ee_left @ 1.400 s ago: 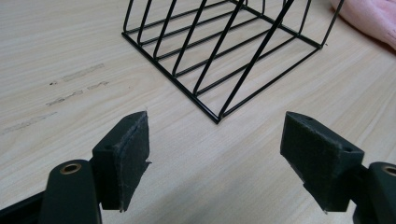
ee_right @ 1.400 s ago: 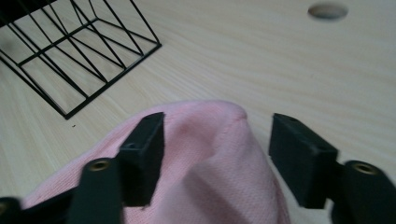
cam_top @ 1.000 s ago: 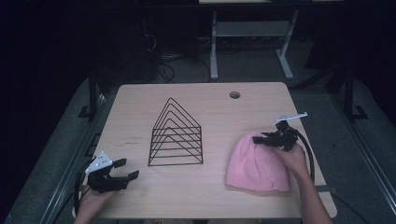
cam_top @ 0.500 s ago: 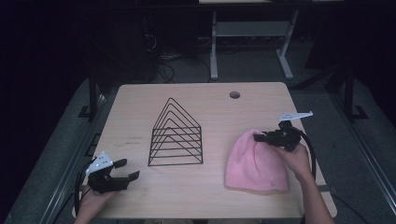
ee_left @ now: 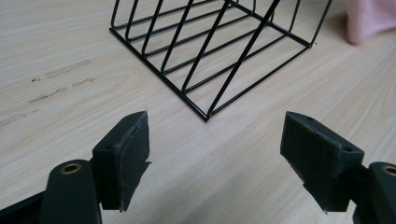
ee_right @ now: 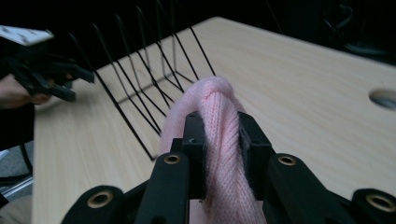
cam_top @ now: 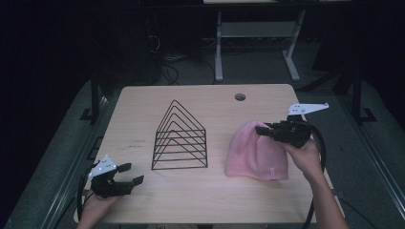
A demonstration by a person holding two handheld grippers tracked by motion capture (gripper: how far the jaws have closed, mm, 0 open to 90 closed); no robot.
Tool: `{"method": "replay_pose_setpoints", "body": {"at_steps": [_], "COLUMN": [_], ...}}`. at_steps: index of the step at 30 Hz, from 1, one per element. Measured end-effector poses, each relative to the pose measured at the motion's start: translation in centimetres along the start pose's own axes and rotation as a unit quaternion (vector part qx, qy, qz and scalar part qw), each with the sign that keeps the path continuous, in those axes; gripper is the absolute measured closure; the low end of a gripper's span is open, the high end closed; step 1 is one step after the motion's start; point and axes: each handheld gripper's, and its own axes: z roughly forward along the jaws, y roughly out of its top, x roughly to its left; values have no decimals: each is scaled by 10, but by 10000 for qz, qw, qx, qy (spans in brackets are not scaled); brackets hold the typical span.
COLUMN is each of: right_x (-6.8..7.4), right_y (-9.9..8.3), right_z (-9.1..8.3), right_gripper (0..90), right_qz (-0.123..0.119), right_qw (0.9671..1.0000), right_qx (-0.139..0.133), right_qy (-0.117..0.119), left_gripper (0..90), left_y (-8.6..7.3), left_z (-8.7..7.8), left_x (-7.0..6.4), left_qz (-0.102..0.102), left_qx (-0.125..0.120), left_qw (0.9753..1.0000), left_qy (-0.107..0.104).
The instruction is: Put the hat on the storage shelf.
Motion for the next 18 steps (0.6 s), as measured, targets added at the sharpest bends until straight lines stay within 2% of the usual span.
{"method": "replay_pose_setpoints", "body": {"at_steps": [6, 8, 9, 10, 11, 12, 15, 16, 18], "right_x": [25, 27, 34, 37, 37, 42, 47, 53, 58], "right_y": [37, 41, 54, 59, 59, 70, 78, 88, 96], "right_z": [1, 1, 0, 0, 0, 0, 0, 0, 0], "right_gripper": [759, 759, 759, 760, 760, 760, 761, 761, 761], "right_qz": [-397, -430, -504, -530, -530, -600, -648, -732, -786], "right_qw": [9990, 9987, 9979, 9975, 9975, 9966, 9957, 9944, 9936], "right_qx": [-160, -197, -305, -350, -350, -440, -513, -599, -637], "right_qy": [145, 189, 265, 303, 303, 346, 414, 467, 499], "left_gripper": [234, 234, 234, 234, 234, 234, 234, 234, 234], "left_y": [0, 0, 0, 0, 0, 1, 1, 1, 2], "left_z": [0, 0, -1, -1, -1, -1, -1, -1, -1], "left_x": [0, 0, 0, 0, -1, 0, -1, -1, -2], "left_qz": [-2, -2, 7, 7, 9, 31, 23, 25, 29], "left_qx": [-26, -30, -28, -28, -29, -9, -36, -41, -58], "left_qw": [10000, 10000, 10000, 10000, 10000, 10000, 10000, 10000, 9999], "left_qy": [-14, -19, -17, -17, -20, -26, -36, -45, -76]}}
